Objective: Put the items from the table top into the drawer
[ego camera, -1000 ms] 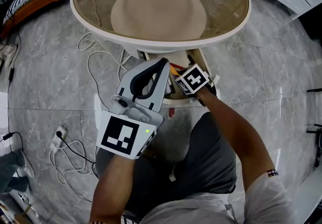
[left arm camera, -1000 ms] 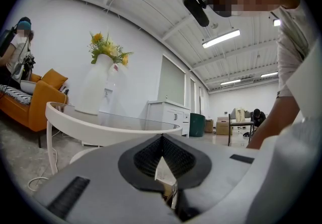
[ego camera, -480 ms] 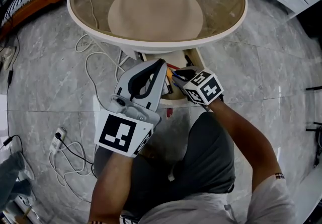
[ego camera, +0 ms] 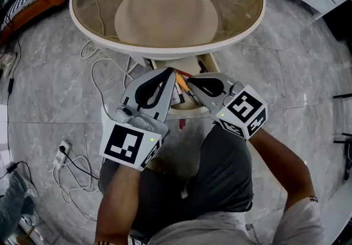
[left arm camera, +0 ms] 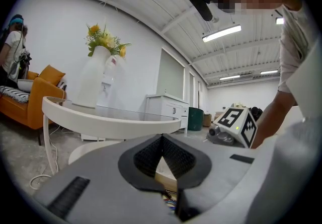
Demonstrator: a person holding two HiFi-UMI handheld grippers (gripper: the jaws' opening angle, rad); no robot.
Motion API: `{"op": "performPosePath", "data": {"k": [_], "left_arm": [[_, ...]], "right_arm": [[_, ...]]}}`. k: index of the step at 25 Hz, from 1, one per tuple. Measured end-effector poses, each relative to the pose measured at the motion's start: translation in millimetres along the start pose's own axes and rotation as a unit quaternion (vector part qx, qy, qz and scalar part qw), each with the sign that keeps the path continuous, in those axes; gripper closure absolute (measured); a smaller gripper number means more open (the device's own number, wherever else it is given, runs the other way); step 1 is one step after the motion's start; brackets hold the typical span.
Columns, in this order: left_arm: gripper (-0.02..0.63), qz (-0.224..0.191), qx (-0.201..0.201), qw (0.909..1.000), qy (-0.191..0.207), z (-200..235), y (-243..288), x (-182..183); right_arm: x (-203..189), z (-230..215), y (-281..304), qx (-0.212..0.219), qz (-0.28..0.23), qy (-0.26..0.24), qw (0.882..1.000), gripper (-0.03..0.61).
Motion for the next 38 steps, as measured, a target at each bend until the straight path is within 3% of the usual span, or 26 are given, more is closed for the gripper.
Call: {"op": "performPosePath", "data": {"k": [8, 12, 17, 21, 24, 30, 38], "left_arm": [[0.614, -0.001, 0.001, 1.0000, 0.010, -6.4, -0.4, 2.4], [0.614, -0.015, -0.019, 0.9997, 0.010, -17.1, -3.2, 12.3], [0.614, -0.012, -0.042, 0.9977, 0.053, -26.7, -12.1, 28.4], [0.614, -0.022, -0.057, 0.9963, 0.061, -30.3, -13.3, 49.3], [0.614, -0.012, -0.071, 0.9934, 0.090, -33.1, -15.9, 74.3], [0.614, 0.006, -0.068, 0.9932, 0.094, -35.4, -24.2, 143.8], [0.614, 0.019, -0.058, 0.9957, 0.069, -55.0, -48.4, 266.0]], "right_arm": [[53.4, 11.0, -32.5, 0.017, -0.072, -0.058, 0.996, 0.577], [76.2, 14.0, -50.7, 0.020, -0.118, -0.045, 0.992, 0.577], [96.2, 15.7, -63.8, 0.028, -0.159, -0.033, 0.986, 0.578], [114.0, 14.7, -71.1, 0.018, -0.183, -0.041, 0.982, 0.578], [136.5, 15.6, -79.3, 0.010, -0.196, -0.047, 0.979, 0.578], [199.2, 21.7, -103.2, 0.003, -0.209, -0.034, 0.977, 0.578], [315.0, 43.2, -152.9, 0.000, -0.214, -0.024, 0.977, 0.578]]}}
Point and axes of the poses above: the fingertips, and each gripper's own axes: y forward along the fingers, z to its left, x out of its top, the point moved 5 cm from there along -y, backward along the fingers, and after that the axes turned 3 degrees about -y, right-handed, at the moved point
